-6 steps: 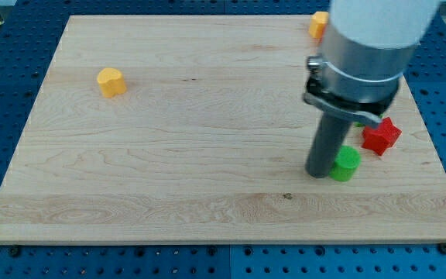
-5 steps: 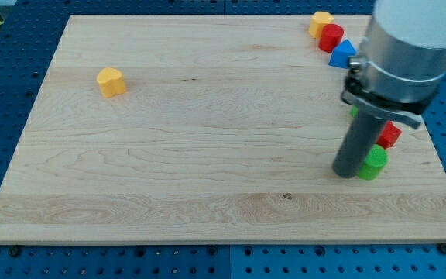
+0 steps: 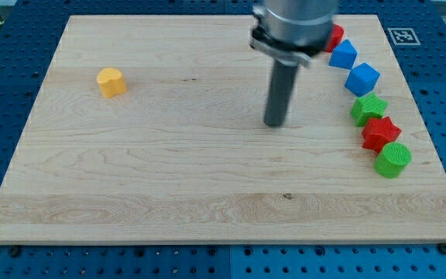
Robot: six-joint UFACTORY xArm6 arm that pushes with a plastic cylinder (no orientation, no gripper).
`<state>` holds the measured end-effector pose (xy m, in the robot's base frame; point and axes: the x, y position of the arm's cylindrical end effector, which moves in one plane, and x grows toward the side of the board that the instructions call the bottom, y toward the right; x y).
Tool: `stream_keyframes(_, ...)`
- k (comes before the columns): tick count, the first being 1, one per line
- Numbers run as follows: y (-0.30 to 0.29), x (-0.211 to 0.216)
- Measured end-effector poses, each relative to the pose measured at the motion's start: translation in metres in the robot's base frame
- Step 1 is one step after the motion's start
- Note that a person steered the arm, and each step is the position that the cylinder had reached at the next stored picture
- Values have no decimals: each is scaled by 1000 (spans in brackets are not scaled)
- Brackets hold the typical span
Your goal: Push the yellow heart parallel to the left of the green circle
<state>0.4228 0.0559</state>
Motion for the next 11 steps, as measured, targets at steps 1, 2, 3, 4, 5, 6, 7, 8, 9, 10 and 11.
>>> stream_keyframes(1,-46,-63)
stream_keyframes(2,-95,-90)
stream_keyframes(3,-162,-97)
stream_keyframes(4,-227,-108)
stream_keyframes(5,-254,-109)
stream_keyframes(6,-254,-101)
stream_keyframes(7,-253,-78)
stream_keyframes(8,-253,-49)
stream_keyframes(9,-245,-33)
stream_keyframes(10,-222,-24)
stream_keyframes(11,-199,-10)
